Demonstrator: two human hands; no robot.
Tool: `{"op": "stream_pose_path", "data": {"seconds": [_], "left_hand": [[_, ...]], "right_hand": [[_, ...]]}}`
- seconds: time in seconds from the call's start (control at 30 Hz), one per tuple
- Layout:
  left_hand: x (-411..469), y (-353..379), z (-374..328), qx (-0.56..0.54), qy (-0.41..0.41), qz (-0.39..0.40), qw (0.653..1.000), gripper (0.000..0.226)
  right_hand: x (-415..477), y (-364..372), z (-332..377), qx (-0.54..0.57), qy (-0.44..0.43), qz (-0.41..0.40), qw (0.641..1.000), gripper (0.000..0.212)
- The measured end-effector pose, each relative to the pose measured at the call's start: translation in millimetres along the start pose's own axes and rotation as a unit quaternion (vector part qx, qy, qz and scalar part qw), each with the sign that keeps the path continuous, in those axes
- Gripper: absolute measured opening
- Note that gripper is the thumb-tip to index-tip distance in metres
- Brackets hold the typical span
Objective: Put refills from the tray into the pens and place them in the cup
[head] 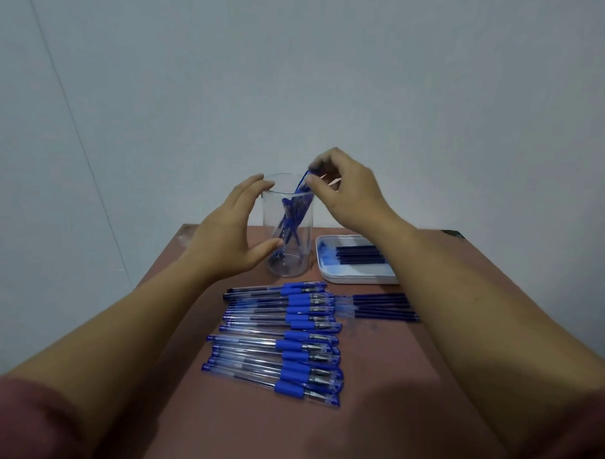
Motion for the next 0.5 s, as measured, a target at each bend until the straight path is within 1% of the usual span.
{"op": "stream_pose_path", "data": {"seconds": [0.03, 0.13, 0.27, 0.37, 0.43, 0.5], "left_hand": [[-0.4, 0.3, -0.8, 0.001, -0.002, 0.001, 1.000, 0.089], [-0.9, 0.6, -0.7, 0.005, -0.003, 0.000, 1.000, 0.088], [-1.4, 0.5, -0.6, 0.010, -0.011, 0.008, 1.000, 0.089], [-2.9, -3.4, -3.7, 0.016, -0.033, 0.025, 0.999, 0.092], [-8.3, -10.0, -10.7, 0.021, -0.042, 0.027, 0.999, 0.090], [-19.2, -19.0, -23.7, 0.017, -0.052, 0.041, 0.998, 0.085]], "right_hand": [[-1.9, 2.9, -1.6, -0.026, -0.015, 0.018, 0.999, 0.007], [-7.4, 7.1, -6.7, -0.067, -0.031, 0.051, 0.996, 0.019], [-11.9, 3.9, -3.2, -0.090, -0.028, 0.065, 0.993, 0.026], [-21.0, -2.2, 2.4, -0.095, -0.032, 0.060, 0.993, 0.031], [-34.0, -9.7, 5.8, -0.088, -0.029, 0.056, 0.994, 0.030], [-52.6, -17.7, 6.3, -0.099, -0.022, 0.073, 0.992, 0.023]]}}
Point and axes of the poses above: each hand's wrist, its own x-axis towards the middle knuckle, its own y-axis out of the palm, z = x × y, the point moved 1 cm from there along x, towards the middle knuckle
